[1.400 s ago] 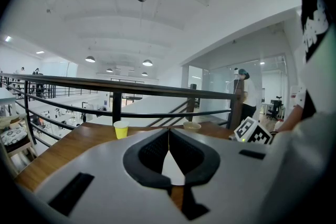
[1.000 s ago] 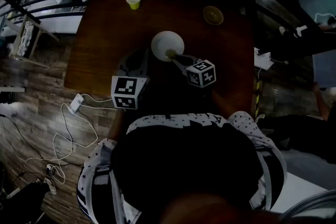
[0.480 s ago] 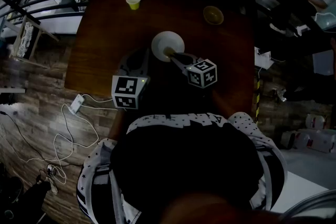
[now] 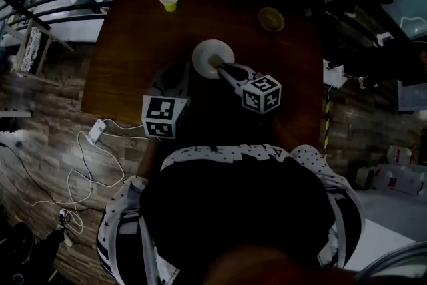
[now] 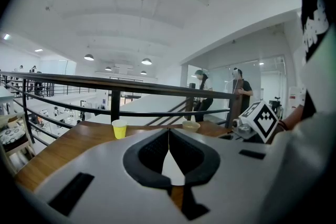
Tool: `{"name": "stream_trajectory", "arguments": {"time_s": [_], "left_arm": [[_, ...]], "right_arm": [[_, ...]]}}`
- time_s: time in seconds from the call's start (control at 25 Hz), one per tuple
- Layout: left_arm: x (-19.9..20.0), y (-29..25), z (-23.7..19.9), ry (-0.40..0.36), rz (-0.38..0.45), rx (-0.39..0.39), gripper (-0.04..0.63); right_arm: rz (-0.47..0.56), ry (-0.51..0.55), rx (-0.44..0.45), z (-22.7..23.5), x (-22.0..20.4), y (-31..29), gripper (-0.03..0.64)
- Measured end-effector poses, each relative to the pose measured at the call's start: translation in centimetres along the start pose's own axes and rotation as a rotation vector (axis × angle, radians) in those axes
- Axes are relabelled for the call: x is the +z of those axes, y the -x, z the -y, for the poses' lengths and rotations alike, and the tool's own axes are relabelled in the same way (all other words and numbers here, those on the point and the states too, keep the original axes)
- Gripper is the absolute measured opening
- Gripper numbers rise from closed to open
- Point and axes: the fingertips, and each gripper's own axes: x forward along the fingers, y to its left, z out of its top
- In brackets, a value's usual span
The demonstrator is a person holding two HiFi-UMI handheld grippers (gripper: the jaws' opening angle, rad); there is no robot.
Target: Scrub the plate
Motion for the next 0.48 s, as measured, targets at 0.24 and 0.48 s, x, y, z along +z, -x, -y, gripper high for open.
{"name": "stream_trajectory", "arguments": {"time_s": [0.24, 0.48], "left_arm": [[0.0, 0.0, 0.1, 0.001, -0.003, 0.005, 0.014], [0.0, 0.2, 0.4, 0.001, -0.003, 0.008, 0.014]], "right_arm": [[0.023, 0.008, -0.003, -0.1, 1.1, 0.6, 0.049], [0.097, -0.049, -0.023, -0.4, 3.0, 2.0, 0.049]]}}
